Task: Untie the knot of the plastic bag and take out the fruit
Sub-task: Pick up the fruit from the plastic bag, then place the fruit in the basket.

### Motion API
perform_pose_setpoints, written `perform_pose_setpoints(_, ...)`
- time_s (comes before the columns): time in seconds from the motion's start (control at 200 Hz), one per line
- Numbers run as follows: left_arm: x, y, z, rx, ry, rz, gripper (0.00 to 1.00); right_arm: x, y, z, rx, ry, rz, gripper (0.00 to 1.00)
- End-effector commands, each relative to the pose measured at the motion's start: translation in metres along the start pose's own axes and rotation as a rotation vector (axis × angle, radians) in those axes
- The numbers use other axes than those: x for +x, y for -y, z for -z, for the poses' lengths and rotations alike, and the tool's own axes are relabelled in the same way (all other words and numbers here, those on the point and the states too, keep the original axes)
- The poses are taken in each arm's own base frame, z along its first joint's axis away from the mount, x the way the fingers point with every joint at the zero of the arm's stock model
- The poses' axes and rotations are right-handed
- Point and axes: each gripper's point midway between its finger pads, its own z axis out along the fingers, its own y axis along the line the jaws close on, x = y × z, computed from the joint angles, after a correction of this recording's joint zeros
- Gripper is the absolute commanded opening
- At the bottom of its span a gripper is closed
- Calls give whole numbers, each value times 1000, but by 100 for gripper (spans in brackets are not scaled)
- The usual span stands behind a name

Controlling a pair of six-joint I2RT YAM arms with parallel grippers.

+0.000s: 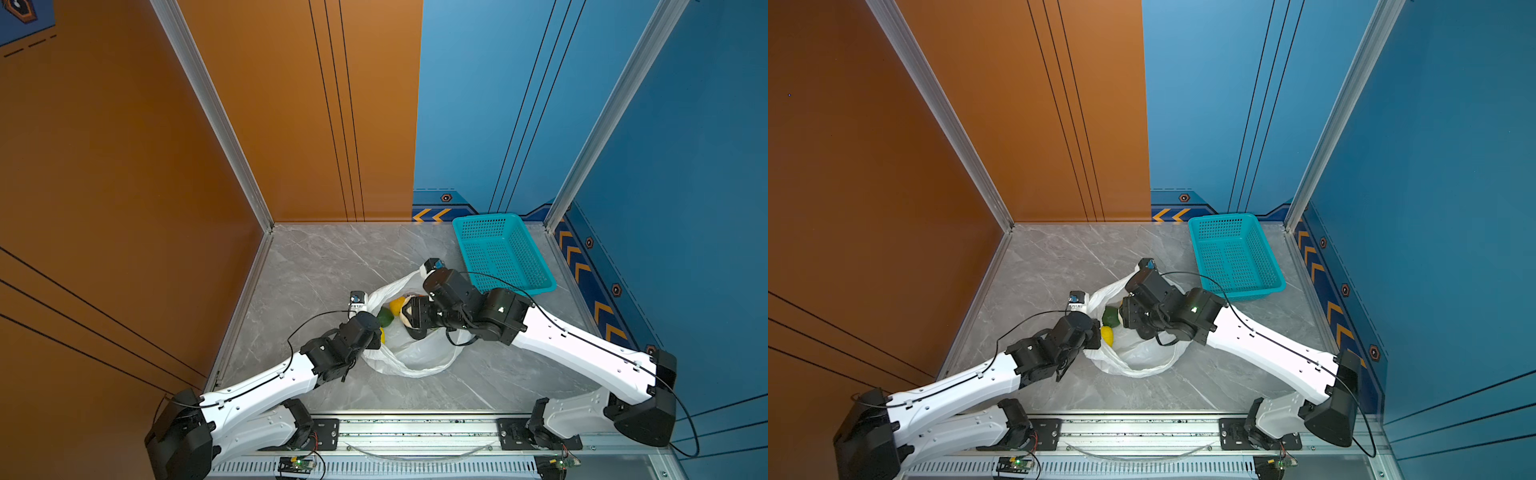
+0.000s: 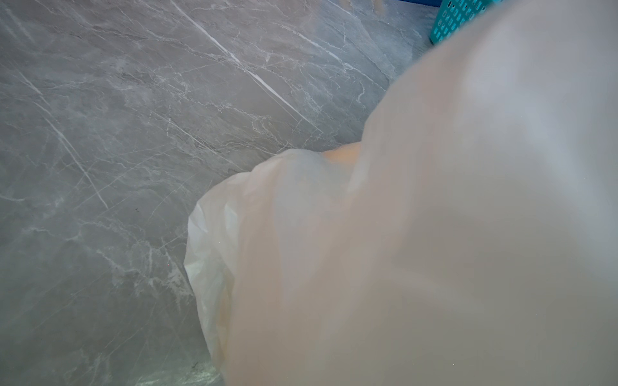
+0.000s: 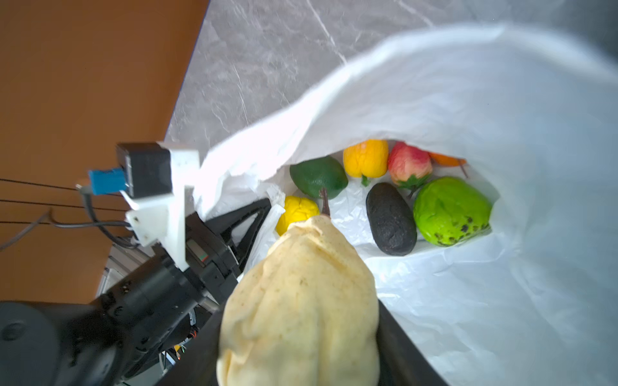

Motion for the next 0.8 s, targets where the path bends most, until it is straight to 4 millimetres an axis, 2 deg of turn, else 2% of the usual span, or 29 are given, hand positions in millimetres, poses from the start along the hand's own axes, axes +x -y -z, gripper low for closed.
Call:
perform_pose_setpoints(0.0,-15,2,2,-8,32,-5,0,-25,16,28,-1,25,-1,42)
perform_pose_setpoints(0.14,-15,3,3,0,31,-3,0,-75,45,50,4,124,-62,42)
perform_pose_setpoints(0.275,-16,6,5,12,32,-6,0,-120,101,67,107,235,-125,42)
perform_pose_setpoints(0.381,-15,8,6,18,32,-16,0,-141,151,63,184,290,-193,43)
perform_pose_setpoints(0.476,-14,10,6,22,31,-22,0,-152,202,49,273,322,-245,43)
perform_pose_setpoints(0.641,-14,14,9,37,33,-37,0,-153,281,3,413,287,-308,43)
perform_pose_setpoints(0.726,-11,14,9,49,23,-47,0,-148,313,-27,458,246,-322,43)
perform_pose_setpoints(0.796,-16,20,9,76,44,-31,0,-141,330,-52,479,205,-318,44)
